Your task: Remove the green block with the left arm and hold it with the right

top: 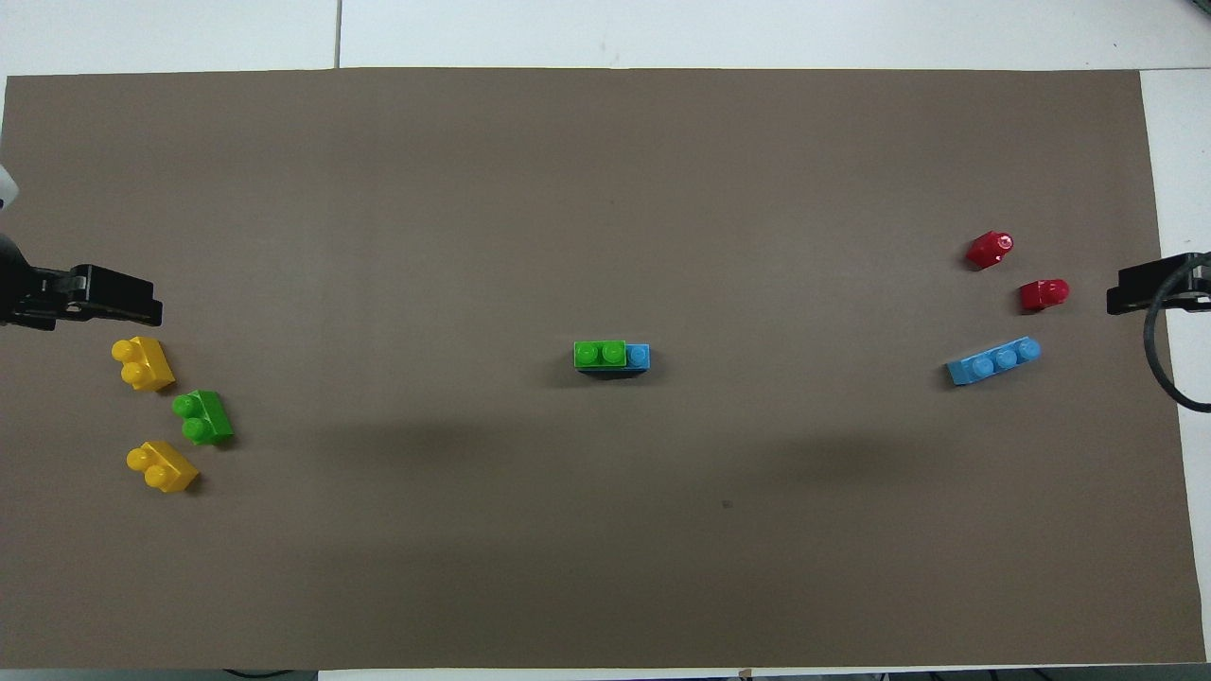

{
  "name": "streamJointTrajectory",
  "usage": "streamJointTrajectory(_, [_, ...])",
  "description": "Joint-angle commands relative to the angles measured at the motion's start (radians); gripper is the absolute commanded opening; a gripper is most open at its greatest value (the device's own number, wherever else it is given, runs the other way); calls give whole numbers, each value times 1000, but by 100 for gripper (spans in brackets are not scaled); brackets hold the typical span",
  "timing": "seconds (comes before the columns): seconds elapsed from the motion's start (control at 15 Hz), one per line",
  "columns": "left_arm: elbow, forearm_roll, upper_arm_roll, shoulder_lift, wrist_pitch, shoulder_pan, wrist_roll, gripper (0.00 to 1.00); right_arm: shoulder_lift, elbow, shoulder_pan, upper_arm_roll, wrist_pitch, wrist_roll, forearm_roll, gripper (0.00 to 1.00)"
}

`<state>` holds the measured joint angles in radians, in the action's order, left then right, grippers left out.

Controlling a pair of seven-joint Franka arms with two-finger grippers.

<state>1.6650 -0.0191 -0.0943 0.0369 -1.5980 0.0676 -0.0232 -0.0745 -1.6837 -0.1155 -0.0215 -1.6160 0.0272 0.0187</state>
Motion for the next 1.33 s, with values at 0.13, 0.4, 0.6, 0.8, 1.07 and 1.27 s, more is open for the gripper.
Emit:
streamJointTrajectory(0.13, [18,-15,1,21,-13,8,-11,100,5,-7,-18,-8,-85,72,-22,99])
streamJointTrajectory(0.4, [18,-15,1,21,-11,0,-11,100,4,-33,-6,-8,-97,264,-20,96])
streamJointTrajectory(0.6, [25,-16,1,29,1,1,-11,100,2,-59,-1,-18,-94,503,-34,96])
streamJointTrajectory(0.8, [32,-15,1,31,15,-3,-9,100,4,-79,30,-20,-94,711,-83,96])
streamJointTrajectory(1.07, [35,-16,1,41,39,-6,-6,100,6,-129,51,-20,-128,979,-209,96])
streamJointTrajectory(1.27, [45,-15,-5,44,36,-11,84,100,10,-171,65,-20,-182,1016,-260,96])
